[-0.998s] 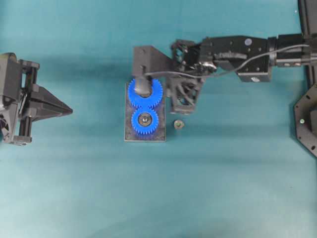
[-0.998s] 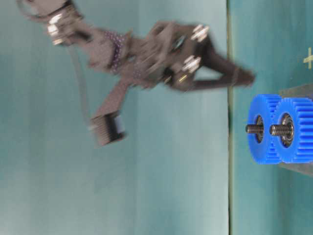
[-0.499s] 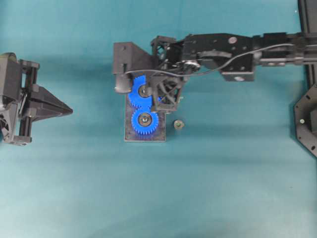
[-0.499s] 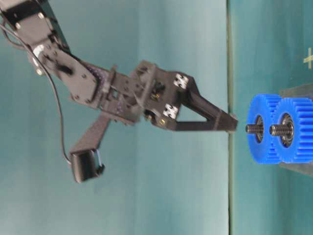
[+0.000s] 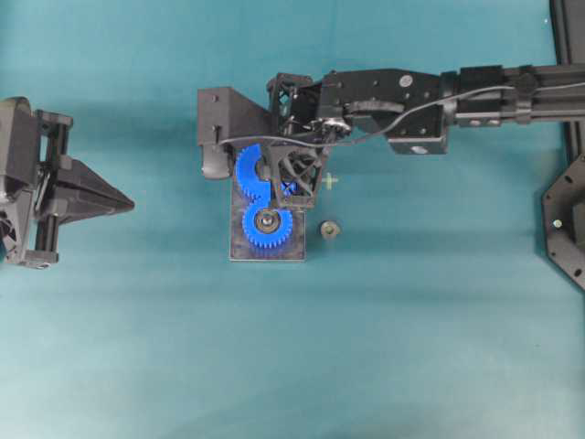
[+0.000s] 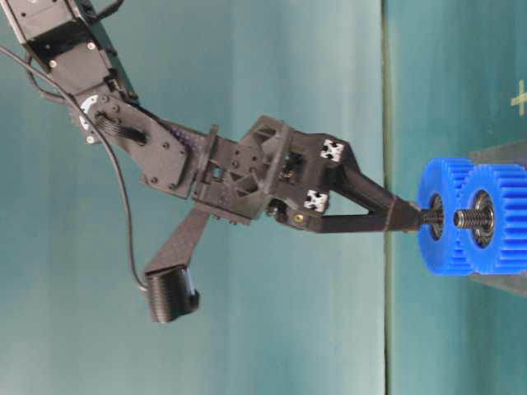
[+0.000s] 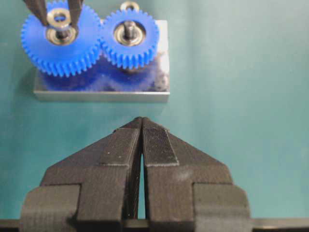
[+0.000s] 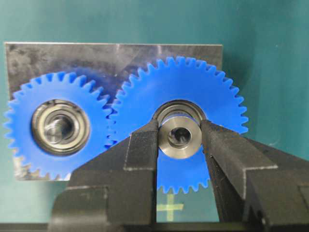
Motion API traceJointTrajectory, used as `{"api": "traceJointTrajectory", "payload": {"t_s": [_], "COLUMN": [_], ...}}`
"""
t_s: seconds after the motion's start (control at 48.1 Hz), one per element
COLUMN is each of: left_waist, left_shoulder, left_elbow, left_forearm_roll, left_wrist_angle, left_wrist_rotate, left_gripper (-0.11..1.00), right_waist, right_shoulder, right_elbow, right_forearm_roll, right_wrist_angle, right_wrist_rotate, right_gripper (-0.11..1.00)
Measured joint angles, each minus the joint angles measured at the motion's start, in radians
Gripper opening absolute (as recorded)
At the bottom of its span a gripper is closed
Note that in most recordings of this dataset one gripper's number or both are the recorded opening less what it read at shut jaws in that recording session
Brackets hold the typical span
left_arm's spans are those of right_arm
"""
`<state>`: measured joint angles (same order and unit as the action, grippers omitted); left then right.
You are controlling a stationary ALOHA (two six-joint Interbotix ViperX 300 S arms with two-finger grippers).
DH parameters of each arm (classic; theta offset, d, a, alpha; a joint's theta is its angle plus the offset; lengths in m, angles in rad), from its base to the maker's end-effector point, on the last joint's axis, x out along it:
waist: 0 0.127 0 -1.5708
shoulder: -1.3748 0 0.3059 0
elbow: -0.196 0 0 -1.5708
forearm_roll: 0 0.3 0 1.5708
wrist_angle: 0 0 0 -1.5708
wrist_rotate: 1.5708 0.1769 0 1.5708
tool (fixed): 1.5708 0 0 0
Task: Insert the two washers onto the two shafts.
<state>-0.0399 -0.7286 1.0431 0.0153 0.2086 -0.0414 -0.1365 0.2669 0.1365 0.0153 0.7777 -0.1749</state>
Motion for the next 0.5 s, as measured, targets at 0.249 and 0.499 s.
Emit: {"api": "traceJointTrajectory", "payload": {"t_s": [0.249, 0.499], "left_waist": [0.000, 0.000], "left_shoulder": [0.000, 0.000], "left_elbow": [0.002, 0.002], "left_forearm_roll": [0.000, 0.000], "left_wrist_angle": [0.000, 0.000], "left_wrist_rotate": [-0.002, -0.002], "left_gripper": [0.00, 0.01], "right_waist": [0.000, 0.000], "right_shoulder": [0.012, 0.014], "right_elbow": [-0.005, -0.005], "right_forearm_roll": [-0.005, -0.005], "right_wrist_angle": [0.002, 0.003], "right_wrist_rotate": [-0.002, 0.000], "right_gripper": [0.31, 0.31]}}
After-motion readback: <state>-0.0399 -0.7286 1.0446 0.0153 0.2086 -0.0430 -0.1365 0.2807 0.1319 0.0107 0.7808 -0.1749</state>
